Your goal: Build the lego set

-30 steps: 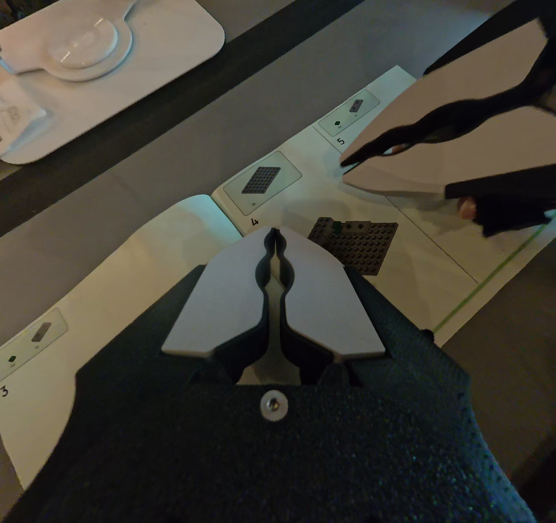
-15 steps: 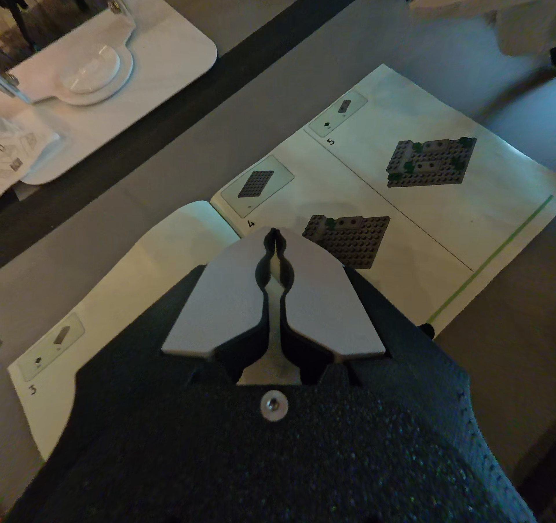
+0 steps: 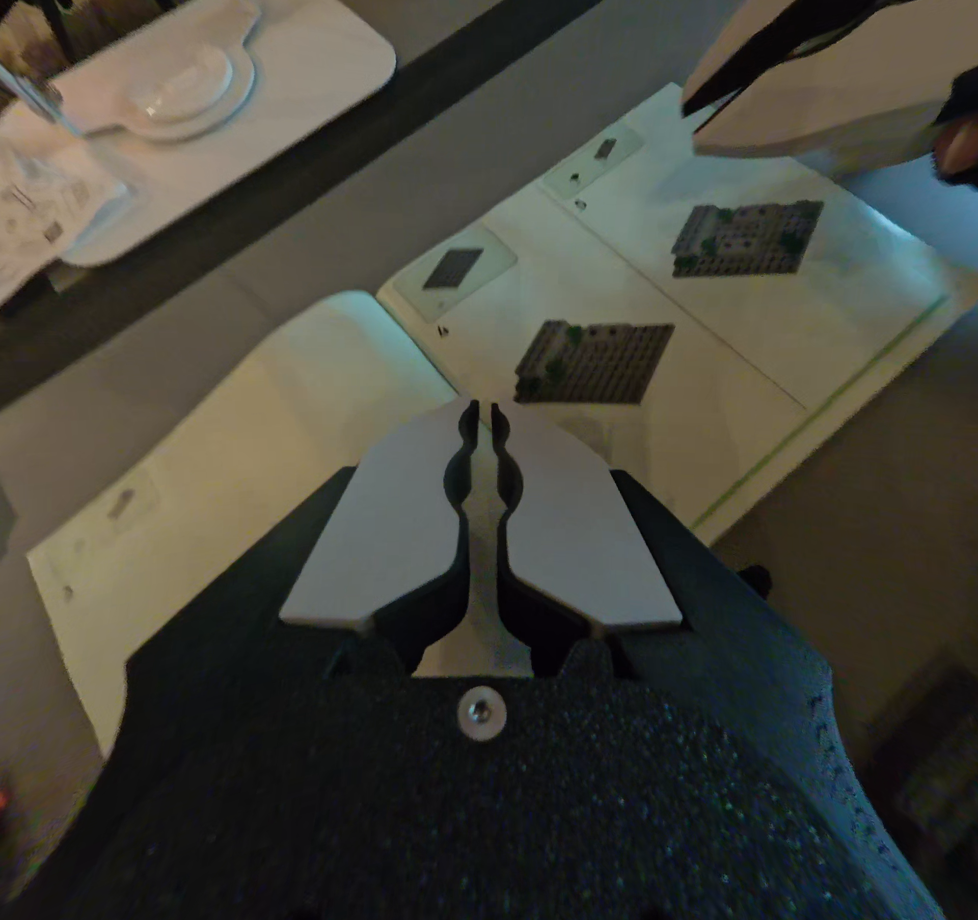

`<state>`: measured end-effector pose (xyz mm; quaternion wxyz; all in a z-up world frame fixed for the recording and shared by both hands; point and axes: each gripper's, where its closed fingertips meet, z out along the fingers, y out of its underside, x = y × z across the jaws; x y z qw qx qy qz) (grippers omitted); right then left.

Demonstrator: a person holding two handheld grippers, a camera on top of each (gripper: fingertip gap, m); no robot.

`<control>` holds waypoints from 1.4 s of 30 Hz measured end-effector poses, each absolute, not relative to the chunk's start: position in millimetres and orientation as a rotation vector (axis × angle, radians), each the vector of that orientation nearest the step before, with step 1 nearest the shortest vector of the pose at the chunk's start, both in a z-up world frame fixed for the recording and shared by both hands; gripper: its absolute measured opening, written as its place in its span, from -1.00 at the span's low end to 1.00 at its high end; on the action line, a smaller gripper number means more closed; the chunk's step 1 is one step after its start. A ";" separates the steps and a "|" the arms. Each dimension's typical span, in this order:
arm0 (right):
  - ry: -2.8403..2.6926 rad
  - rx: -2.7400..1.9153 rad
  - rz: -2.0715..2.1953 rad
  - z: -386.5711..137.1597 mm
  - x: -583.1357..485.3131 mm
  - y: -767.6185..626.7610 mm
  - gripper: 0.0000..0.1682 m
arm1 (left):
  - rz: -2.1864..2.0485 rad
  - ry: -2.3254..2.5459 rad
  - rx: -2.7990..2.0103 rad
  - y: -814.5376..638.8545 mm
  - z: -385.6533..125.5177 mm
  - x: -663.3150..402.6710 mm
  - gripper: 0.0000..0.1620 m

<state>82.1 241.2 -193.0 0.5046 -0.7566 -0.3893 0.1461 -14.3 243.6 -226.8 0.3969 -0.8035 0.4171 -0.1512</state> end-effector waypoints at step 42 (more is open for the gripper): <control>-1.141 -1.909 0.198 -242.4 30.9 300.1 -1.00 | -0.373 1.110 -2.010 238.6 -236.9 -18.4 -0.92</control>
